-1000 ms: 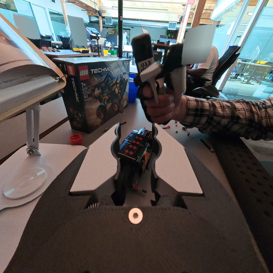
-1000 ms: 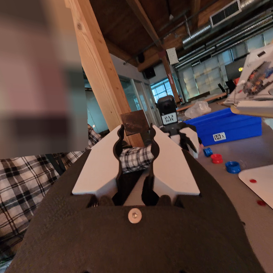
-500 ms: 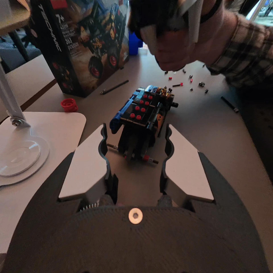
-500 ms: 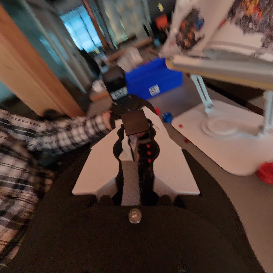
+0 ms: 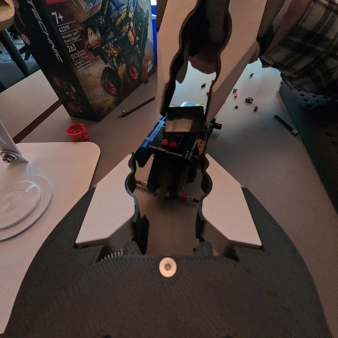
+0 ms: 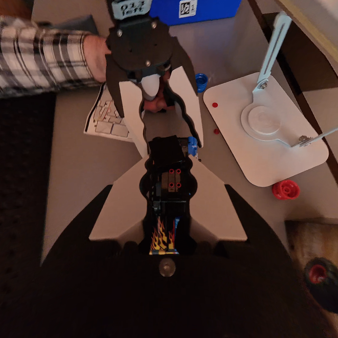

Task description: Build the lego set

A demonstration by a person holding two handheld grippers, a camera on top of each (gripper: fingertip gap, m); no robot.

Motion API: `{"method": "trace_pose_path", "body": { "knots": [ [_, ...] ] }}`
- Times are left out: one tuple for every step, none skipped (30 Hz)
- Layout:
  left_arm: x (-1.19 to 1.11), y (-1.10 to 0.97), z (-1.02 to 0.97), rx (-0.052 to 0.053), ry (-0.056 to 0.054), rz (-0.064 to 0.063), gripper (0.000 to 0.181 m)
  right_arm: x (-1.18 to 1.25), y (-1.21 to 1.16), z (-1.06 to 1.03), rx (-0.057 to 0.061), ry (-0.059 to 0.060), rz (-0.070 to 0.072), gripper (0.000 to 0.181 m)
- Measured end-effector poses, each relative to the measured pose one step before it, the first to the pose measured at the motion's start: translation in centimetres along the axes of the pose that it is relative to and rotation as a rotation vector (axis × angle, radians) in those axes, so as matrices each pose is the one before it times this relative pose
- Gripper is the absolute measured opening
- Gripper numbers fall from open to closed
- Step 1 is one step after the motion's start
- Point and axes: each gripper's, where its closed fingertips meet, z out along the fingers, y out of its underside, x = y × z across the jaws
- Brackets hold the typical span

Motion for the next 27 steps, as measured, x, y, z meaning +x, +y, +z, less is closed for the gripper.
{"method": "trace_pose_path", "body": {
  "knots": [
    [0.017, -0.156, -0.043, 0.0039, 0.0005, 0.001, 0.07, 0.001, 0.321, 0.042, -0.0271, -0.0138, -0.046, 0.033],
    [0.043, -0.084, -0.044, 0.0004, 0.0019, -0.0021, 0.071, -0.012, 0.435, 0.171, -0.0375, -0.02, -0.0388, 0.033],
    [-0.009, 0.051, -0.001, -0.0036, -0.0006, 0.0008, 0.071, 0.143, 0.367, 0.242, -0.0331, -0.0182, -0.0346, 0.033],
    [-0.007, 0.06, 0.024, -0.0024, -0.0027, 0.0044, 0.071, 0.217, 0.183, 0.247, -0.022, -0.0187, -0.0311, 0.034],
    [0.013, 0.02, 0.008, -0.0011, -0.0016, 0.0019, 0.071, 0.131, -0.025, 0.151, -0.0102, -0.0268, -0.0212, 0.033],
    [0.011, 0.028, -0.034, -0.0013, -0.0003, 0.0002, 0.07, 0.298, -0.037, 0.044, -0.0136, -0.0145, -0.0122, 0.033],
    [0.021, 0.015, -0.015, -0.0008, -0.0006, 0.0019, 0.07, 0.25, 0.059, 0.011, -0.0221, -0.0066, -0.0135, 0.033],
    [0.024, 0.053, -0.044, -0.0032, -0.0002, 0.0025, 0.07, 0.016, 0.035, 0.01, -0.0254, -0.008, -0.0157, 0.034],
    [0.034, 0.033, -0.049, -0.0022, 0.0014, 0.0015, 0.07, 0.029, -0.098, -0.063, -0.0205, 0.0022, -0.0108, 0.038],
    [-0.01, 0.042, -0.036, -0.0035, 0.0, 0.0006, 0.069, 0.18, -0.14, -0.216, -0.0106, 0.0212, 0.0051, 0.039],
    [-0.018, 0.026, -0.027, -0.0023, -0.0003, 0.0011, 0.069, 0.178, -0.067, -0.242, -0.0089, 0.0261, 0.0315, 0.043],
    [-0.01, 0.012, 0.003, -0.0012, 0.0006, 0.0004, 0.069, 0.278, 0.152, -0.187, -0.0222, 0.0383, 0.06, 0.044],
    [-0.017, -0.01, 0.022, -0.0019, 0.001, 0.0005, 0.069, 0.349, 0.33, -0.129, -0.0299, 0.0514, 0.0709, 0.038],
    [-0.016, 0.001, 0.06, -0.0025, 0.0005, 0.002, 0.069, -0.33, 0.138, -0.012, -0.0114, 0.0182, 0.0573, 0.037],
    [0.005, 0.002, 0.04, -0.0018, 0.0007, 0.0018, 0.069, -0.782, -0.091, 0.108, 0.0104, -0.0046, 0.0427, 0.038],
    [-0.001, 0.008, 0.029, -0.0009, 0.001, 0.0005, 0.069, -0.174, -0.022, 0.135, 0.011, 0.0251, 0.0426, 0.039],
    [0.01, -0.014, 0.033, 0.0, 0.0005, 0.0001, 0.069, 0.033, -0.02, 0.135, 0.0116, 0.0281, 0.0373, 0.042],
    [0.0, -0.01, 0.039, 0.0004, -0.0005, -0.0004, 0.069, -0.294, -0.181, 0.164, 0.0219, 0.0016, 0.0331, 0.046],
    [0.024, -0.002, 0.028, 0.0, -0.0014, 0.0005, 0.069, -0.262, -0.236, 0.19, 0.0225, -0.0004, 0.032, 0.046],
    [0.04, 0.003, -0.02, -0.0006, -0.0023, 0.001, 0.069, 0.11, -0.011, 0.23, 0.0053, 0.0192, 0.0184, 0.046],
    [-0.009, -0.009, 0.013, -0.0008, -0.0025, 0.0009, 0.07, 0.278, 0.148, 0.19, -0.0073, 0.0256, -0.0028, 0.047],
    [-0.018, 0.008, 0.003, -0.0009, -0.0037, 0.0001, 0.07, 0.054, -0.106, 0.035, 0.0089, 0.002, -0.001, 0.042],
    [-0.016, 0.007, 0.025, 0.0003, -0.0019, 0.0003, 0.07, -0.025, -0.082, -0.025, 0.0093, -0.0077, -0.0041, 0.042],
    [0.015, -0.005, 0.003, 0.0013, -0.0011, -0.0001, 0.07, -0.077, 0.017, -0.022, 0.0039, -0.006, -0.0236, 0.041],
    [0.057, -0.004, -0.072, 0.0012, -0.0002, 0.0007, 0.07, -0.125, -0.043, 0.012, 0.0019, -0.0053, -0.0457, 0.041],
    [0.015, -0.005, 0.053, -0.0007, 0.0002, 0.0016, 0.07, -0.103, -0.109, 0.006, 0.0017, -0.0082, -0.0493, 0.041],
    [0.005, -0.01, 0.001, -0.0001, 0.0014, 0.0009, 0.069, -0.091, -0.076, 0.031, -0.0001, -0.0168, -0.0487, 0.04]
  ]
}}
